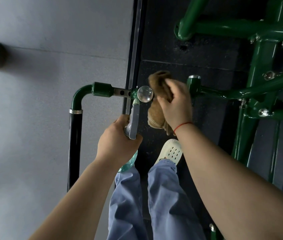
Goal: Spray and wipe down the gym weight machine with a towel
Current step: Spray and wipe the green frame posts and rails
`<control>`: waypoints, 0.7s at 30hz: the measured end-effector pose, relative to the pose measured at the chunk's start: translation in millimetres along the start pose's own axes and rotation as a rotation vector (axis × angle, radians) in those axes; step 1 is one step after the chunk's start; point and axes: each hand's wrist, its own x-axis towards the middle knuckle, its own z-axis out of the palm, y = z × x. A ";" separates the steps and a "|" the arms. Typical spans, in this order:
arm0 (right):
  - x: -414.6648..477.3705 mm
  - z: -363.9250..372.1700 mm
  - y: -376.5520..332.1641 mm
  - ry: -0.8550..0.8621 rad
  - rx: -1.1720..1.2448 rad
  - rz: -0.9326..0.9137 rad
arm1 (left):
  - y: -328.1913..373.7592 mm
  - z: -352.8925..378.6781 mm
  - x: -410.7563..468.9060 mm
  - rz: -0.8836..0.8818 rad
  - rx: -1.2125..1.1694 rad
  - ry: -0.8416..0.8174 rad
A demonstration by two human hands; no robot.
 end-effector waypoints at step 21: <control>-26.3 -33.3 96.5 0.034 -0.101 -0.010 | 10.5 26.7 24.1 0.130 0.193 -0.154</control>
